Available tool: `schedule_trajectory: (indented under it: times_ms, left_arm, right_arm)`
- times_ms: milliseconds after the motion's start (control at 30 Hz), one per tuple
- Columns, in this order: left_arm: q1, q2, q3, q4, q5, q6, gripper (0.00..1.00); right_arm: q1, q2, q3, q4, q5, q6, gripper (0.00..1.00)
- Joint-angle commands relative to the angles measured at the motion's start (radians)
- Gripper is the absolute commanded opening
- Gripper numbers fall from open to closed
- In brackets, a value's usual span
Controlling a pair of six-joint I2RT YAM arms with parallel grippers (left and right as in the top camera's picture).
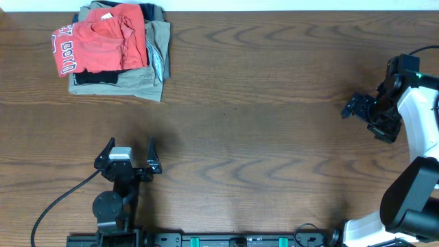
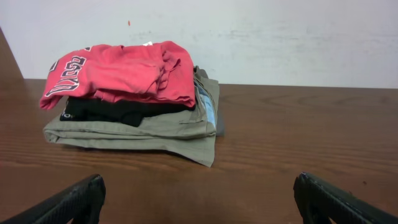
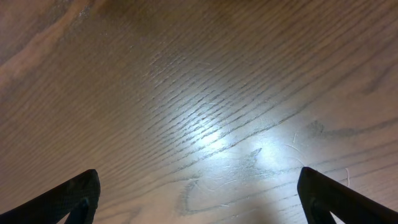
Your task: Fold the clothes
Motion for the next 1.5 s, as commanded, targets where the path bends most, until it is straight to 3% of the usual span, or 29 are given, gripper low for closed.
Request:
schedule_trajectory:
  times_ms: [0, 300, 500, 733, 867, 1133, 1300, 1467]
  left_arm:
    - [-0.004, -0.006, -0.013, -0.039, 0.010, 0.010, 0.98]
    - [-0.004, -0.006, -0.013, -0.039, 0.010, 0.010, 0.98]
    - [-0.004, -0.006, -0.013, -0.039, 0.010, 0.009, 0.98]
    - [-0.004, -0.006, -0.013, -0.039, 0.010, 0.010, 0.98]
    - [-0.004, -0.006, -0.013, -0.039, 0.010, 0.009, 0.98]
    - [-0.004, -0.006, -0.013, -0.039, 0.010, 0.009, 0.98]
    - [-0.004, -0.006, -0.013, -0.039, 0.010, 0.010, 0.98]
    - [-0.004, -0.006, -0.013, -0.039, 0.010, 0.010, 0.98]
  right_arm:
    - [-0.003, -0.014, 0.014, -0.001, 0.011, 0.017, 0.99]
    - [0.010, -0.060, 0.013, -0.001, 0.011, 0.017, 0.99]
    - [0.054, -0.256, 0.013, -0.001, 0.011, 0.017, 0.99]
    - [0.200, -0.498, 0.013, -0.001, 0.012, 0.018, 0.99]
    - [0.257, -0.616, 0.011, 0.064, 0.253, 0.020, 0.99]
    - [0.266, -0.779, 0.007, 0.069, 0.278, 0.017, 0.99]
    - [0.266, -0.890, -0.053, 0.095, 0.302, 0.019, 0.99]
    - [0.266, -1.036, -0.261, 0.256, 0.249, 0.055, 0.99]
